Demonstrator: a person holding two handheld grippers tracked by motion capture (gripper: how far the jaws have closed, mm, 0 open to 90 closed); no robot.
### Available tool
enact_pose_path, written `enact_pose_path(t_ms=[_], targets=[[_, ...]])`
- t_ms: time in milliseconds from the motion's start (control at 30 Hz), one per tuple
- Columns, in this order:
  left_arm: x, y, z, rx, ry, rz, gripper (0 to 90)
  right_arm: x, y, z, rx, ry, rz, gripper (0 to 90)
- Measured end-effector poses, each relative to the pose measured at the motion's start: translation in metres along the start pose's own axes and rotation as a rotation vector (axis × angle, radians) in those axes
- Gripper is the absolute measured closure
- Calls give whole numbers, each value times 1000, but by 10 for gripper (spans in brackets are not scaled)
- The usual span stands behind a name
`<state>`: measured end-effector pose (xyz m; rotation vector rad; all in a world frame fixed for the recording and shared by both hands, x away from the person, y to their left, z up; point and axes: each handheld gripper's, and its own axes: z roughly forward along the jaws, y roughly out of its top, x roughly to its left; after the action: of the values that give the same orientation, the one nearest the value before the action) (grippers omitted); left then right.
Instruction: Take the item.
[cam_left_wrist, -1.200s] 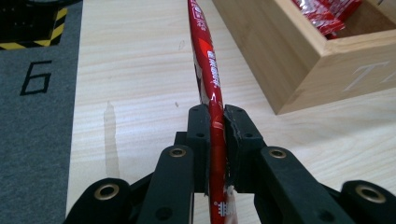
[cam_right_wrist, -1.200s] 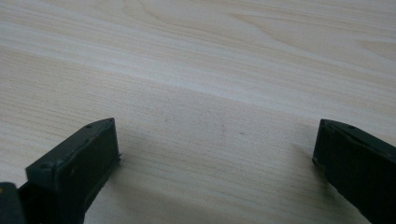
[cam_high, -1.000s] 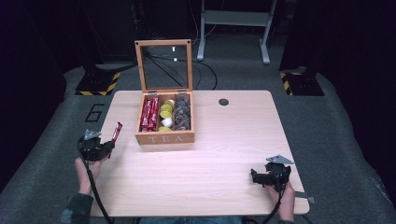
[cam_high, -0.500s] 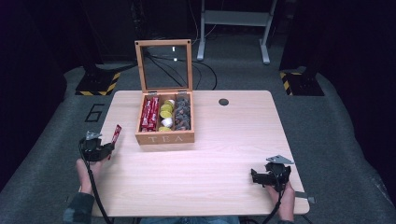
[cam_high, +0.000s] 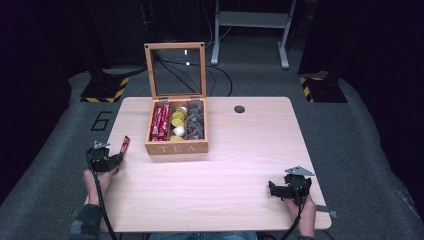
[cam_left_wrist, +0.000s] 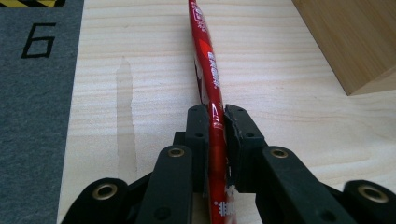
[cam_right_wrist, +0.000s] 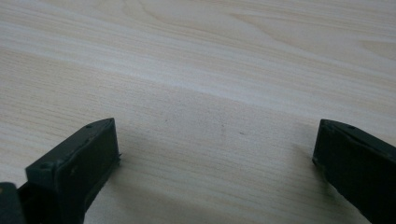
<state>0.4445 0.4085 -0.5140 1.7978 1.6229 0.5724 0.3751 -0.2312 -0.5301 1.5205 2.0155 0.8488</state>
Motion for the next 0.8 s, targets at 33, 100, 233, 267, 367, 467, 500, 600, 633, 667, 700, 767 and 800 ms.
enact_pose_path(t_ms=[33, 100, 233, 267, 367, 467, 500, 600, 633, 667, 700, 767, 800], targets=[[0, 0, 0, 0, 4, 1, 789, 0, 0, 0, 0, 0, -1, 0], [1, 0, 1, 12, 2, 4, 757, 0, 0, 0, 0, 0, 0, 0], [0, 0, 2, 16, 2, -4, 584, 0, 0, 0, 0, 0, -1, 0], [0, 0, 2, 18, 3, -4, 530, 0, 0, 0, 0, 0, 0, 0], [-2, 1, -2, 9, 6, 3, 400, 0, 0, 0, 0, 0, 0, 0], [-4, 2, -7, 4, 4, 15, 312, 0, 0, 0, 0, 0, 0, 0], [-5, 2, -9, 2, 6, 19, 294, 0, 0, 0, 0, 0, 0, 0], [-7, 3, -16, -16, -4, 30, 218, 0, 0, 0, 0, 0, 0, 0], [-7, 3, -18, -15, -6, 34, 204, 0, 0, 0, 0, 0, 0, 0], [-8, 3, -19, -27, -5, 35, 193, 0, 0, 0, 0, 0, 0, 0], [-10, 4, -22, -30, -7, 39, 183, 0, 0, 0, 0, 0, 0, 0], [-11, 4, -26, -41, -14, 45, 172, 0, 0, 0, 0, 0, 0, 0], [-13, 3, -29, -33, -16, 47, 165, 0, 0, 0, 0, 0, -1, 0]])
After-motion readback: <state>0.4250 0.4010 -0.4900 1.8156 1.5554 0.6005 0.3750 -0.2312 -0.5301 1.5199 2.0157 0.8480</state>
